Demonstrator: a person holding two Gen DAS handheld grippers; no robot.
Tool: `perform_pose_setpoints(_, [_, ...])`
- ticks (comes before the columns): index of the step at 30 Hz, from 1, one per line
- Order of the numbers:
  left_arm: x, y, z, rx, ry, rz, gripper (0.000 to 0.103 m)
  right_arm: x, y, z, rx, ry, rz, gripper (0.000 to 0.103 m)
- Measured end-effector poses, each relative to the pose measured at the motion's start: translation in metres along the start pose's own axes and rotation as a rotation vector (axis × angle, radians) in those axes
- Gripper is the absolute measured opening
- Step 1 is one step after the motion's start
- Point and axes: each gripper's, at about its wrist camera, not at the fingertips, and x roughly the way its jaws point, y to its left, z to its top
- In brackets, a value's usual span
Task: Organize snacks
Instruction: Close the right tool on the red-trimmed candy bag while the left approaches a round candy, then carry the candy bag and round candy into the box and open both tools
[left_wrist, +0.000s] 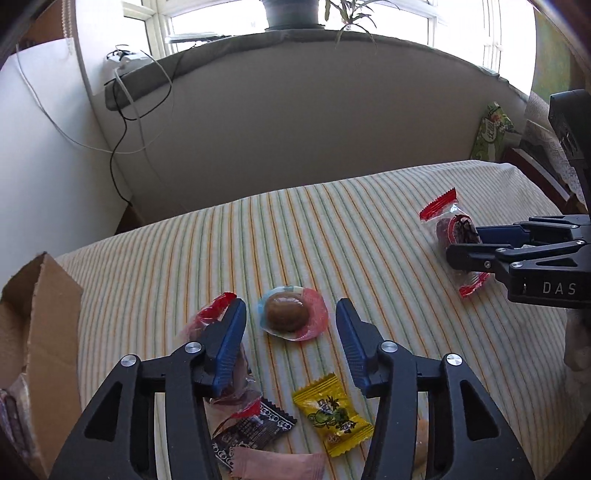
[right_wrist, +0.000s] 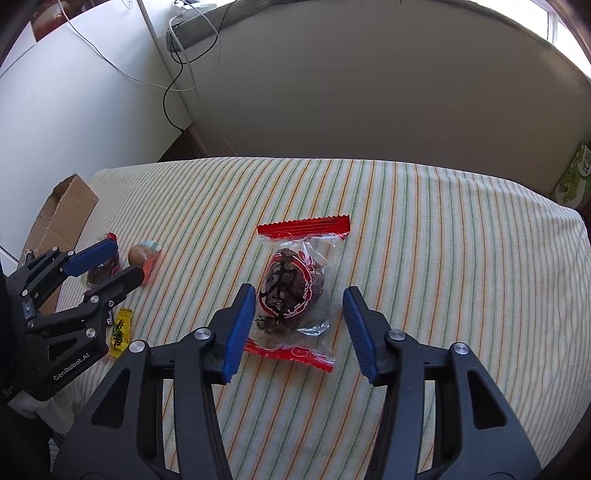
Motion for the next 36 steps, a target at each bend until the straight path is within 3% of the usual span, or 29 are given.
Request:
perform_pose_setpoints(5, [0.019,-0.008,0.002,0.004,0.013,0.005,0.048,0.006,0.003,-0.002,-0.03,-0.008,-0.037,0.048])
perform_pose_setpoints(7, [0.021,-0.007,-0.001,0.002,0.002,0.0,0.027,0.006,0.002,-0.001,-0.024,-0.011,-0.026,0.047])
perform_pose_setpoints(14, [0.011,-0.009,-0.001,0.011,-0.004,-0.032,0.026,-0.002,-0.004,-0.004,-0.01,-0.017,-0.018,0.041])
perform_pose_setpoints(22, [-0.038,-0.012,-0.008,-0.011,-0.101,-0.102,0.026,-0.036,-0.007,-0.016,0.046,-0.047,0.013,0.041])
perform_pose_setpoints(29, [-0.091,0.007,-0.028,-0.07,-0.195,-0.111,0.026,-0.076,0.028,-0.019,-0.057,-0.101,0.011,0.041])
perform_pose_setpoints(36, [-0.127,0.044,-0.056,-0.134,-0.248,-0.049,0.026,-0.094,0.092,-0.011,-0.185,-0.142,0.047,0.041])
